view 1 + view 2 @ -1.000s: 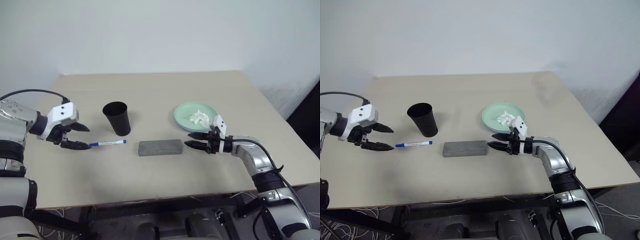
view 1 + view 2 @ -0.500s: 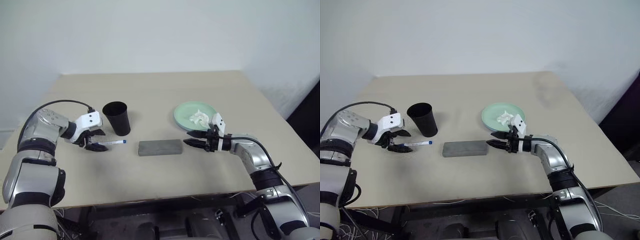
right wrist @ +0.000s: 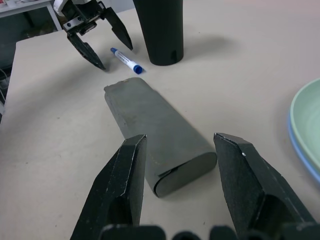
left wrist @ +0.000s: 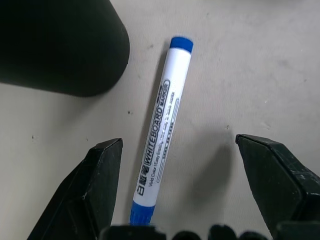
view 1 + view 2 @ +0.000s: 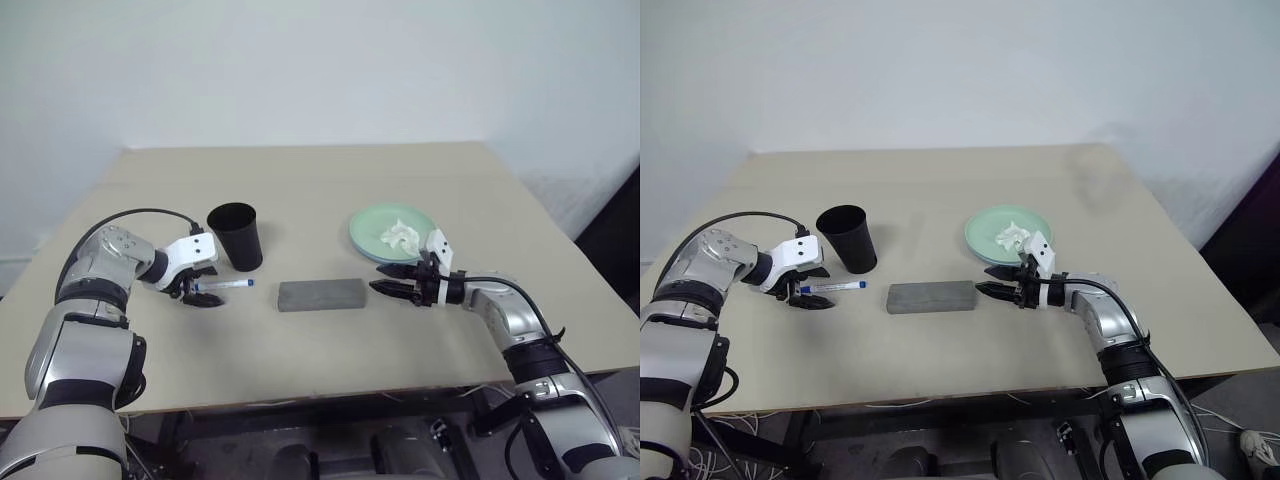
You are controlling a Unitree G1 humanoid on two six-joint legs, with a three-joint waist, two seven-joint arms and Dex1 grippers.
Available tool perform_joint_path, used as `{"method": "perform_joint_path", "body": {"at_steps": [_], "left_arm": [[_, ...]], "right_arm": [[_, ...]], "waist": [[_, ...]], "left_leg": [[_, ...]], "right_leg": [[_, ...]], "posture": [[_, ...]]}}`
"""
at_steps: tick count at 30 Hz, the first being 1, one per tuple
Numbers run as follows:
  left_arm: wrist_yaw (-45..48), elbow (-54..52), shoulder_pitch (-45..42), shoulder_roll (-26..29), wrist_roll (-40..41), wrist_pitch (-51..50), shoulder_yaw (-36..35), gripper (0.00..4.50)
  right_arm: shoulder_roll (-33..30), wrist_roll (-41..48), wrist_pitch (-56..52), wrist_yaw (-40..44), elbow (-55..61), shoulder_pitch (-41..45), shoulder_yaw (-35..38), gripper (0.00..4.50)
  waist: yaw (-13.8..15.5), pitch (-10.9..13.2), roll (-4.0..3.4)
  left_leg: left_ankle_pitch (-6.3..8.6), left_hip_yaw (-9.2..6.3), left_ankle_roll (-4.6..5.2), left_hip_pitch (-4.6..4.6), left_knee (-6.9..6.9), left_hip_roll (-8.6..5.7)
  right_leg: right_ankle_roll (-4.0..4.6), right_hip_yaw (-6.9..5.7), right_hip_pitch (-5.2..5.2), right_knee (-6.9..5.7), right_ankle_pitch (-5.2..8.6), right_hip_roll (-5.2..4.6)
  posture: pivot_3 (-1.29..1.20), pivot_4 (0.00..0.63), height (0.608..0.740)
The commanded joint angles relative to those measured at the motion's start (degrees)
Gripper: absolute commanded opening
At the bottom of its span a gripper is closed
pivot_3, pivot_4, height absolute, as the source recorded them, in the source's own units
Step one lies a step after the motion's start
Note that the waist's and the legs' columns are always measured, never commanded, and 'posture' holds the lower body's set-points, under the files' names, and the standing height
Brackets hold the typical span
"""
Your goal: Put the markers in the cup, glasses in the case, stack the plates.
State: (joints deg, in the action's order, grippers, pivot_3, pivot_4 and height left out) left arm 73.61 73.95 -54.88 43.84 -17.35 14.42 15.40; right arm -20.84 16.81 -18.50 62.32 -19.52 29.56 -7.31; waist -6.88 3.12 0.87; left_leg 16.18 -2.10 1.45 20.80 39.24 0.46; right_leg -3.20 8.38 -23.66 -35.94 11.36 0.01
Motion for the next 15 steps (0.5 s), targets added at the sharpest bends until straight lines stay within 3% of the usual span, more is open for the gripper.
{"method": "perform_joint_path", "body": {"at_steps": [1, 9, 15], "left_arm": [[0.14, 0.26, -2.21, -0.4, -0.41, -0.79, -0.34, 3.83], [8.93, 0.36, -2.48, -0.74, -0.11, -4.41, -0.15, 3.83], [9.11, 0.14, -3.89, -0.05, -0.07, -4.5, -0.74, 3.83]], "right_arm": [[-0.08, 0.94, 0.42, -0.36, 2.59, 0.58, 1.21, 2.32], [-0.08, 1.1, 0.13, -0.97, 3.16, 0.34, 1.23, 2.32], [-0.09, 1.04, 0.07, -1.07, 2.89, 0.53, 1.26, 2.32]], "waist": [[0.0, 0.0, 0.0], [-0.07, 0.0, 0.0], [-0.06, 0.0, 0.01]], "left_leg": [[0.0, 0.0, 0.0, 0.0, 0.01, 0.0], [0.0, 0.01, 0.0, -0.01, 0.02, -0.01], [0.0, 0.0, 0.0, -0.01, 0.03, 0.0]], "right_leg": [[0.0, 0.0, 0.0, 0.0, 0.0, 0.0], [0.0, 0.0, 0.03, 0.0, 0.0, 0.0], [0.0, 0.0, 0.03, -0.01, 0.0, 0.0]], "posture": [[0.0, 0.0, 0.74], [0.0, 0.0, 0.74], [0.0, 0.0, 0.74]]}}
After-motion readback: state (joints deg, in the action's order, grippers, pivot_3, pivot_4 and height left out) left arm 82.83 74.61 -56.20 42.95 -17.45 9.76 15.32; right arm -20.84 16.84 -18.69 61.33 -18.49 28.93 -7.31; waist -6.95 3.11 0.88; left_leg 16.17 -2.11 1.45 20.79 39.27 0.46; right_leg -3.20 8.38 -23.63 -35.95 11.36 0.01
